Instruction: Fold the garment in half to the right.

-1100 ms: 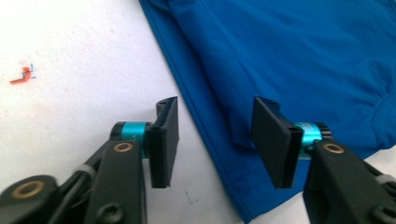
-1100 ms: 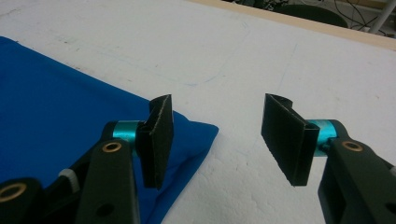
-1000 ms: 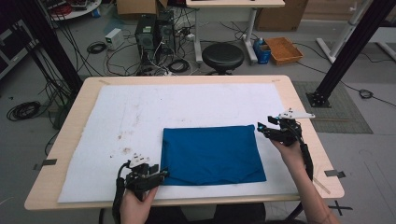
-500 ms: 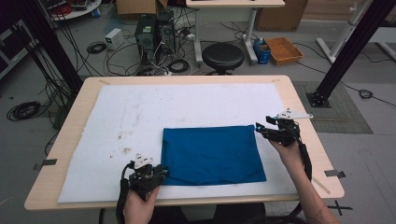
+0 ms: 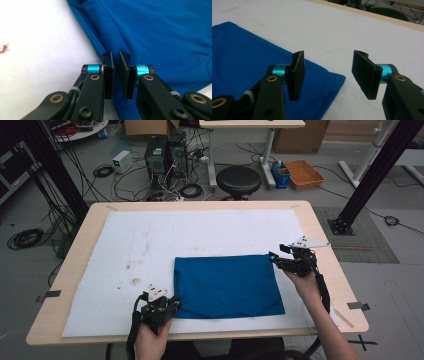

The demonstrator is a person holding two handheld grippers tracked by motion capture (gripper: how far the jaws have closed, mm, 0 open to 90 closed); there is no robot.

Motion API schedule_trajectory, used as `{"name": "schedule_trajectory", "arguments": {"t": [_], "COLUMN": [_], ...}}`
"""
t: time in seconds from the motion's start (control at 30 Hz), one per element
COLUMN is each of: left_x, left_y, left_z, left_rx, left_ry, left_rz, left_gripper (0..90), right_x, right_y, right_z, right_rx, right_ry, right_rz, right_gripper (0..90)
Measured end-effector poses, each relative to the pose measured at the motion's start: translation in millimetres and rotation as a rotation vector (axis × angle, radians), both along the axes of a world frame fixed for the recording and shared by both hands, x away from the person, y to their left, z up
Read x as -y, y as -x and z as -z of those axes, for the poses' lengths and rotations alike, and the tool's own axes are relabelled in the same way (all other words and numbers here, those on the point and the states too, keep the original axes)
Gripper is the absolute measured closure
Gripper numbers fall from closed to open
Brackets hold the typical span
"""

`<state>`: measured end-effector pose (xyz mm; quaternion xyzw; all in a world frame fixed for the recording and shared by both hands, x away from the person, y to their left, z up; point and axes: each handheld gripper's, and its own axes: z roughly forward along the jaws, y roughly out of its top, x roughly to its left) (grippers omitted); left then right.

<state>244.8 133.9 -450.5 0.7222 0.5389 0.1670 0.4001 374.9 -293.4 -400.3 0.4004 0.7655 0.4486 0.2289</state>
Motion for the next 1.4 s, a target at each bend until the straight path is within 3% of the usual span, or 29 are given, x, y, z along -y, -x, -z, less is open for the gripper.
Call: {"name": "schedule_trajectory", "arguments": {"t": [0.37,0.8,1.07,1.4], "left_x": [0.8,-0.9,-1.6,-2.8], "left_y": [-0.6,-1.4,-1.8,-2.8], "left_z": [-1.5,-2.2,-2.1,-1.7], "left_rx": [0.005,0.007,0.004,-0.002], "left_ry": [0.01,0.023,0.027,0.035], "left_rz": [0.007,0.02,0.028,0.035], "left_gripper": [84.7,84.8,85.0,85.1], "right_x": [-45.0,-139.1,-207.6,-276.0], "right_y": [-11.3,-35.7,-52.9,-73.3], "right_z": [-13.7,-19.6,-9.0,15.3], "right_rx": [-0.012,-0.076,-0.149,-0.245], "right_ry": [-0.041,-0.011,0.037,0.095], "right_rz": [-0.104,-0.24,-0.321,-0.359], "right_gripper": [47.2,50.3,54.7,61.5]}}
